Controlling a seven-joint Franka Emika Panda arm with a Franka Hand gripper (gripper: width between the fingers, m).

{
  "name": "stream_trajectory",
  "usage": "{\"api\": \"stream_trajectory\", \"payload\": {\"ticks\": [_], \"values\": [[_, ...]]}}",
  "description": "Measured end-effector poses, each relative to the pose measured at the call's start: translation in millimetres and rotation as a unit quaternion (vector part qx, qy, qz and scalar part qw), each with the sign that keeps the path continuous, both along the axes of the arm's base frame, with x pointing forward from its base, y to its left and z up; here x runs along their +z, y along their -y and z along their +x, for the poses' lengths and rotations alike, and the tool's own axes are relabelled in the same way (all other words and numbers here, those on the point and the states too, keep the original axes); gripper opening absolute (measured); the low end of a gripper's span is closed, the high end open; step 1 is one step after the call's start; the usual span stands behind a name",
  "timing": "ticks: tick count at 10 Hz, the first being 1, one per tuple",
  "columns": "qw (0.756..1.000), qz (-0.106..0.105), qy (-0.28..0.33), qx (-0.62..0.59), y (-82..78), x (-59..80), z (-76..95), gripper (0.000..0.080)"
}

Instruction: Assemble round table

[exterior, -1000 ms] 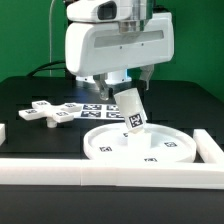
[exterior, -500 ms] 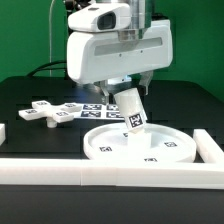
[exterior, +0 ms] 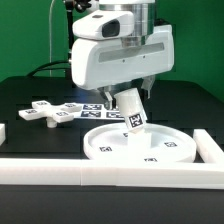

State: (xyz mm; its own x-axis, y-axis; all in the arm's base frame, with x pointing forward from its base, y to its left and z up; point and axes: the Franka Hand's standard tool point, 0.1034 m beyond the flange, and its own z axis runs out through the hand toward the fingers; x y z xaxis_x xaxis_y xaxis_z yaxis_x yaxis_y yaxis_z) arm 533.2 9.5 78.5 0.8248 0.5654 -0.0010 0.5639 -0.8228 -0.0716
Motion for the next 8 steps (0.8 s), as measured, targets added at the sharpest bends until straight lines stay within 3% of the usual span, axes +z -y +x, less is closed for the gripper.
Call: {"api": "stream_trajectory", "payload": {"ticks": [2,8], "values": [[1.000,0.001,0.002,0.001,-1.7,1.2,2.6,0.0406],[1.000,0.002,0.005,-0.005,-4.7,1.4,9.5,0.0407]]}}
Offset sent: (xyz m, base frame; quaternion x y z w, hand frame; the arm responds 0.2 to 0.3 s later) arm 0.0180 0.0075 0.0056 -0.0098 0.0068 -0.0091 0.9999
